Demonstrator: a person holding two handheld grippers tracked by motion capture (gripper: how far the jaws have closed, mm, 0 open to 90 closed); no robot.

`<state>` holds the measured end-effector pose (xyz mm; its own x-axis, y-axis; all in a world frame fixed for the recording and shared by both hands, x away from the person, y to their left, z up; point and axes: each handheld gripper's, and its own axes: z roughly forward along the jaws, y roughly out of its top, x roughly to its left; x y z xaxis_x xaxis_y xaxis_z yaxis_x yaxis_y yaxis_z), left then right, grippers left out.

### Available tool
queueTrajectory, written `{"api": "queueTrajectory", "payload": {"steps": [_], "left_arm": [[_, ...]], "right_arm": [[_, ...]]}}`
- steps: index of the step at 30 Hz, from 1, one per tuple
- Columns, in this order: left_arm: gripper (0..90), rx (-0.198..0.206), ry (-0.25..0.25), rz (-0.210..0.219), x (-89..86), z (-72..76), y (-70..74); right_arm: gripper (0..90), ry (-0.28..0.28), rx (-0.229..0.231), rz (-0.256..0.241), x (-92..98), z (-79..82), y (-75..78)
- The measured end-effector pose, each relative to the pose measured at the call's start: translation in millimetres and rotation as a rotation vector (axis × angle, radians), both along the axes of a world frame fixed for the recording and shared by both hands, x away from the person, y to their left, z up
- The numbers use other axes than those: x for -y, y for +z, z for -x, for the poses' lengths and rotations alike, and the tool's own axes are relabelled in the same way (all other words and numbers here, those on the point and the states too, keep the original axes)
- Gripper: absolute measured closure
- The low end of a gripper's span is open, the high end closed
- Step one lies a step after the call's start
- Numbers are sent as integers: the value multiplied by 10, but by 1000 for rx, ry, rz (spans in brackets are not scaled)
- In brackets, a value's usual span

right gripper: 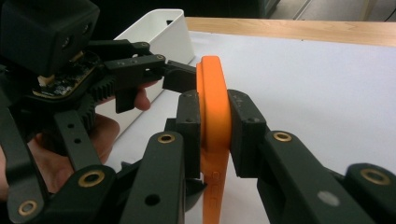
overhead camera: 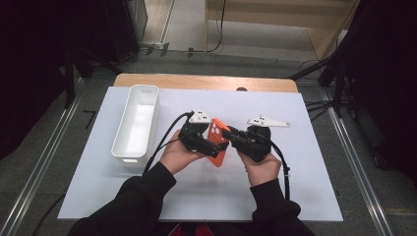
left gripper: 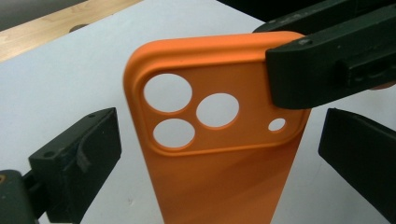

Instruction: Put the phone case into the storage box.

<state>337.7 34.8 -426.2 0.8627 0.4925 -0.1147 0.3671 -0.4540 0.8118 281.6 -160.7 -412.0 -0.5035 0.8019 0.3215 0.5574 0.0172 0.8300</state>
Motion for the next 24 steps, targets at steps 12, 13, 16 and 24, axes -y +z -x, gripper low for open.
{"api": "queueTrajectory", "payload": {"steps": [12, 13, 16, 24], "left_arm": [[0, -3, 17, 17, 74, -18, -64], [0, 1, 21, 11, 73, -21, -67], [1, -2, 33, 12, 67, -31, -77], [50, 3, 42, 24, 70, -9, -92]], "right_arm": [[747, 3, -2, -4, -18, 19, 11], [747, 4, -2, -5, -20, 19, 11], [747, 3, -2, -7, -23, 21, 12], [747, 1, -5, -10, -26, 24, 10]]}}
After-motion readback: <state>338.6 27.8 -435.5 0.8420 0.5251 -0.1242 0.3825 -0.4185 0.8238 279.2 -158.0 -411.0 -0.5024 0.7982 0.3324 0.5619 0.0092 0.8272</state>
